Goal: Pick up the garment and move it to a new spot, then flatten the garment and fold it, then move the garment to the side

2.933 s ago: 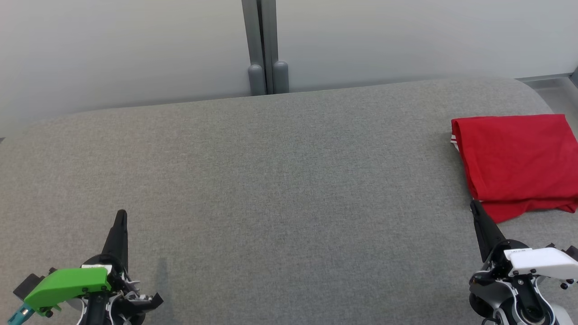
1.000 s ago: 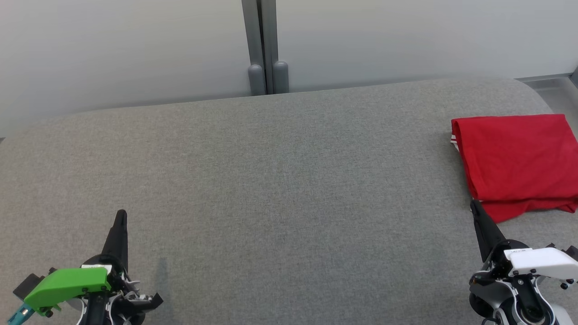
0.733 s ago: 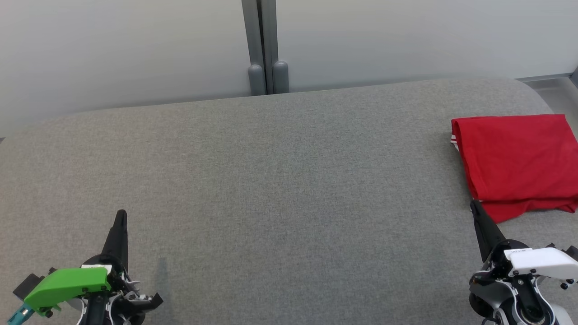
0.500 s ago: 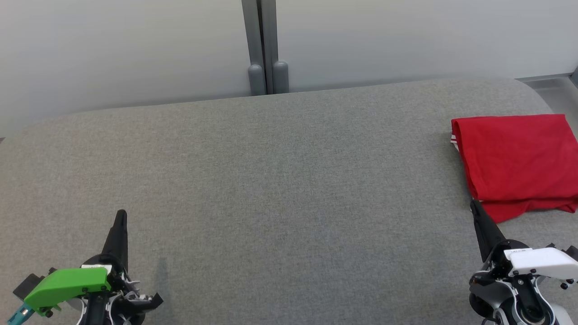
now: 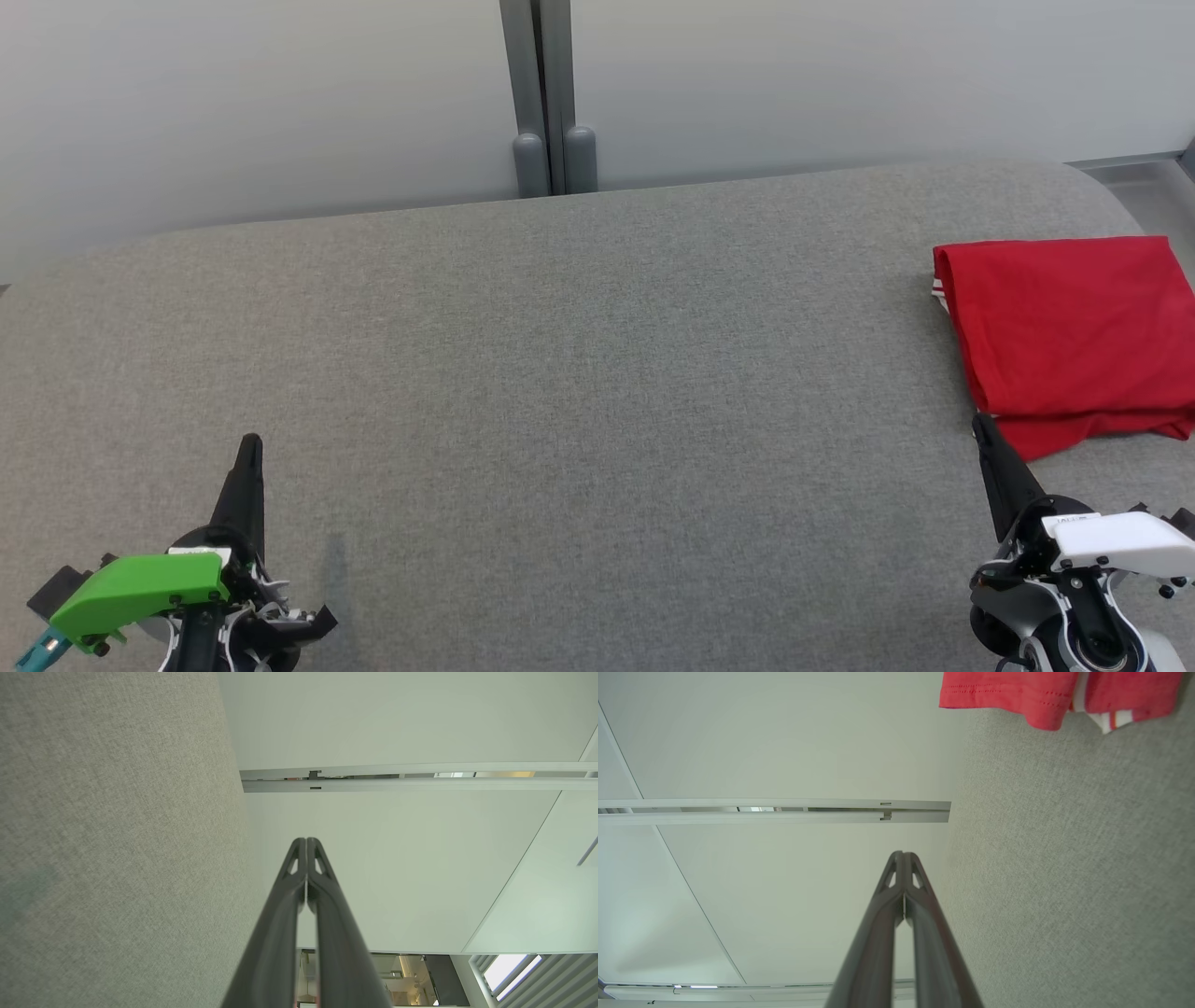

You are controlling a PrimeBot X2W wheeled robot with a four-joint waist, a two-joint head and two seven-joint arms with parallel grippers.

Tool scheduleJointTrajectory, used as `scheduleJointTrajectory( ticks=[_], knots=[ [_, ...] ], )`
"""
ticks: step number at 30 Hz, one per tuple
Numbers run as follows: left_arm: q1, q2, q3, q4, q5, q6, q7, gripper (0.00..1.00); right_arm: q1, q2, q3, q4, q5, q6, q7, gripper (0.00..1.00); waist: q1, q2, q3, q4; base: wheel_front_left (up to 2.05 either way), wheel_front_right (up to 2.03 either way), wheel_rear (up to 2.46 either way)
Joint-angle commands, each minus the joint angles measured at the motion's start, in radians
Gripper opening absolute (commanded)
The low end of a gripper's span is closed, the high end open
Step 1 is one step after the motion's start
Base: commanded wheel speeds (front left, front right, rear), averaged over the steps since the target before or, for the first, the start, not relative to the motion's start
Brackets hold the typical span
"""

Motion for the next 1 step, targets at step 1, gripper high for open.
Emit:
scheduleJointTrajectory(
  ticks=[1],
  knots=[
    [-0.012, 0.004, 0.003, -0.001, 0.001, -0.006, 0.004, 0.0, -0.008, -0.005, -0.002, -0.004, 0.004, 0.0, 0.003, 0.0, 0.0, -0.0001, 0.0, 0.0, 0.0, 0.0, 0.0]
  ],
)
